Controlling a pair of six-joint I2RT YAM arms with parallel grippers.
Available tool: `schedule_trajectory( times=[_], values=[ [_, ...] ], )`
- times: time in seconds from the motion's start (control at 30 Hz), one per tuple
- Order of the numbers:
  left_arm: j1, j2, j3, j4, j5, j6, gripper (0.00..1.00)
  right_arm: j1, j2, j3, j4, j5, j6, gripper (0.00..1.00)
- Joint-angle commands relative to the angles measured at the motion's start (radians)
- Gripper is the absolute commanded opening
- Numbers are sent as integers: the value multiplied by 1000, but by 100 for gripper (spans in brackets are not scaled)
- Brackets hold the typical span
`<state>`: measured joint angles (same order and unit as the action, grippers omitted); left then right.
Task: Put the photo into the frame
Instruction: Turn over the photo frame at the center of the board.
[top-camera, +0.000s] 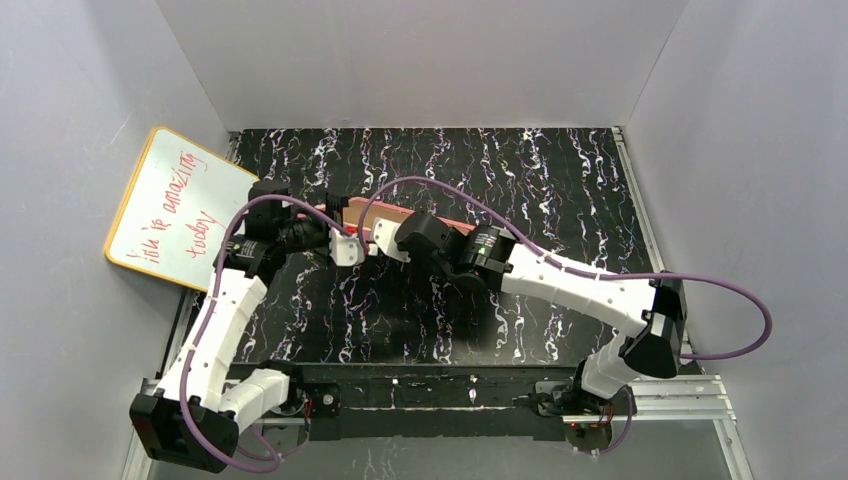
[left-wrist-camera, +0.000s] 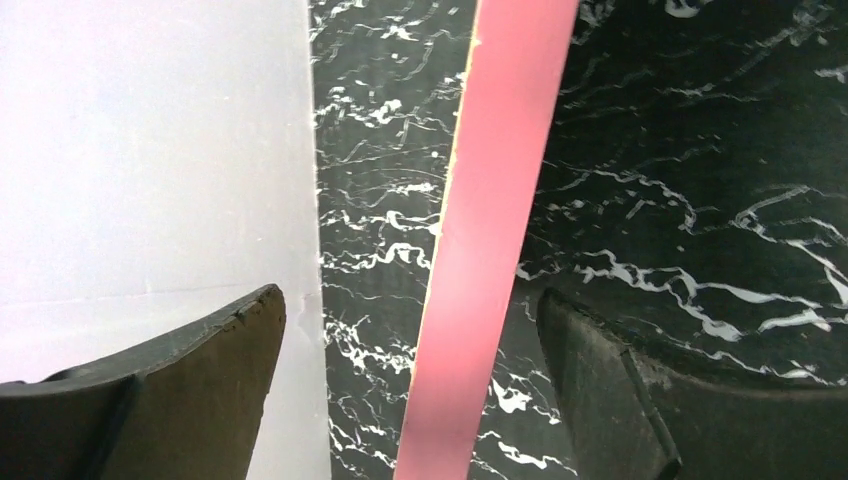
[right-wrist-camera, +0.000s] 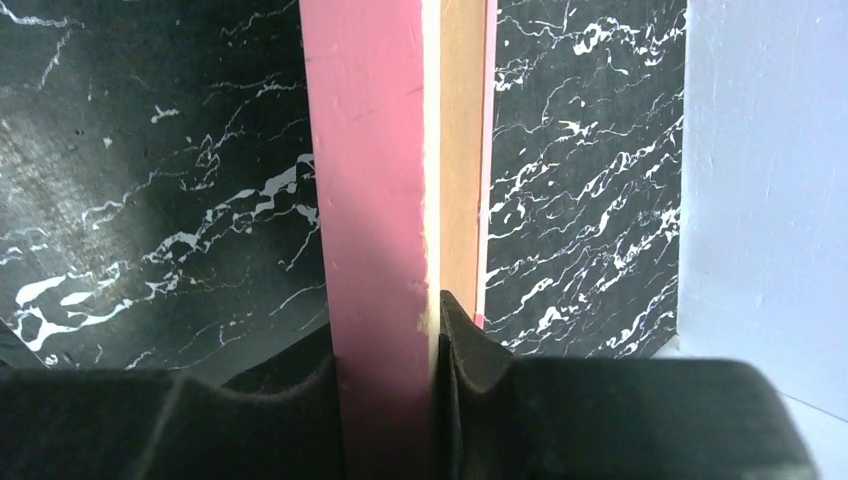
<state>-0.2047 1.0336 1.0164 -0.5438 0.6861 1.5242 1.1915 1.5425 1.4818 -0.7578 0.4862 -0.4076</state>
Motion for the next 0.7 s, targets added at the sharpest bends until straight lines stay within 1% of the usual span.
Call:
schedule_trajectory(
  times=[0.0, 0.17, 0.2, 0.23, 0.27, 0.3, 0.33, 0.37, 0.4, 0.47, 0.53, 0.67],
  values=[
    [-2, -27, 51, 206, -5, -313, 98, -3, -10, 139, 64, 29, 77, 14],
    [19, 15, 150, 451, -124, -703, 98, -9, 14, 317, 41, -10, 174, 13],
    [32, 29, 195, 481, -137, -782, 98, -14, 29, 364, 15, -30, 200, 13],
    [44, 49, 247, 498, -157, -893, 98, -26, 50, 413, -10, -54, 242, 13],
    [55, 76, 313, 471, -171, -952, 98, -43, 72, 468, -41, -76, 290, 13],
    [60, 113, 390, 408, -197, -977, 98, -74, 96, 516, -70, -116, 349, 13],
    [60, 151, 472, 308, -225, -1000, 98, -136, 118, 555, -94, -205, 405, 13],
    [60, 189, 538, 249, -263, -1040, 98, -179, 119, 564, -96, -267, 460, 13],
    [60, 223, 600, 187, -294, -1063, 98, -217, 110, 544, -78, -310, 502, 13],
    [60, 295, 695, 43, -328, -1053, 98, -289, 77, 446, -17, -400, 578, 13],
    [60, 327, 733, -63, -347, -1040, 98, -372, 46, 367, 41, -500, 668, 12],
    [64, 330, 693, -131, -344, -1038, 98, -520, 11, 263, 109, -699, 813, 11]
  ],
)
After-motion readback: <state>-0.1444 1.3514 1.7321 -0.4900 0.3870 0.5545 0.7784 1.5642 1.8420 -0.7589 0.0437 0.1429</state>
